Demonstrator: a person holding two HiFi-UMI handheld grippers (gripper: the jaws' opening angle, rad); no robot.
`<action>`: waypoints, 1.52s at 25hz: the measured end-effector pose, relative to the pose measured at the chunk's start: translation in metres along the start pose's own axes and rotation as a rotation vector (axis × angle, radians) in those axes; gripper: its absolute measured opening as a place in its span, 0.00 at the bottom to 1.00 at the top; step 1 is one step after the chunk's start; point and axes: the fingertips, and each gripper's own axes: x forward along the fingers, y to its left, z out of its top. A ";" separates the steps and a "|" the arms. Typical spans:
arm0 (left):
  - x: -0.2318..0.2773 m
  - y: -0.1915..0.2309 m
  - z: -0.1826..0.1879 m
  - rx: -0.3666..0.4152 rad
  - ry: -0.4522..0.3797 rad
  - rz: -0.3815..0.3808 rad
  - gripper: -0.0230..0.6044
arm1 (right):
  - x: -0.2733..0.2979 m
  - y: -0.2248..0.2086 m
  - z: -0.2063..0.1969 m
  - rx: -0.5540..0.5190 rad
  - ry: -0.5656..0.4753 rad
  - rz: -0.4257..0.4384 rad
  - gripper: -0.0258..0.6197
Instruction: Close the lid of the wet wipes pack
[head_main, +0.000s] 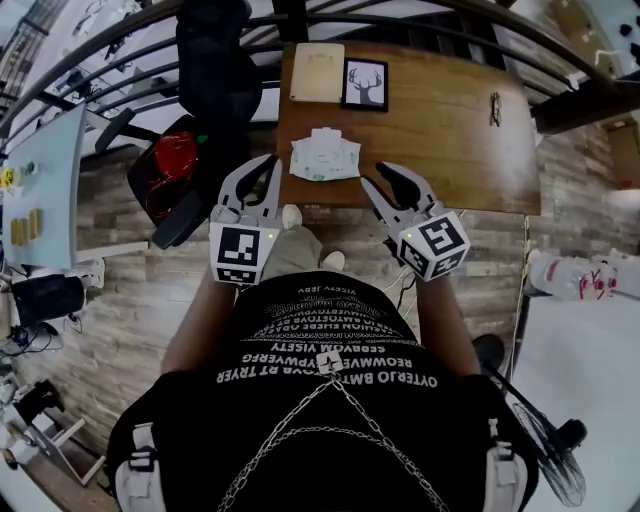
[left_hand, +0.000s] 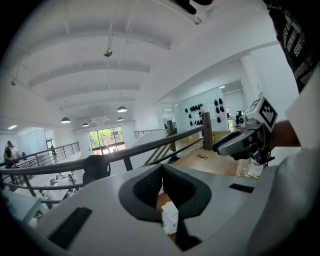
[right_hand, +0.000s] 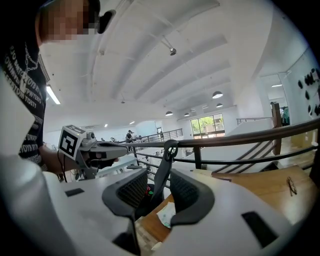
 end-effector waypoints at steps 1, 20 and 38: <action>0.004 0.002 0.000 -0.001 0.002 -0.005 0.08 | 0.003 -0.003 -0.001 0.002 0.005 -0.005 0.27; 0.103 0.043 -0.004 -0.003 0.016 -0.124 0.08 | 0.085 -0.065 -0.034 0.057 0.147 -0.074 0.27; 0.135 0.068 -0.088 -0.058 0.154 -0.185 0.08 | 0.181 -0.099 -0.101 0.123 0.311 -0.053 0.27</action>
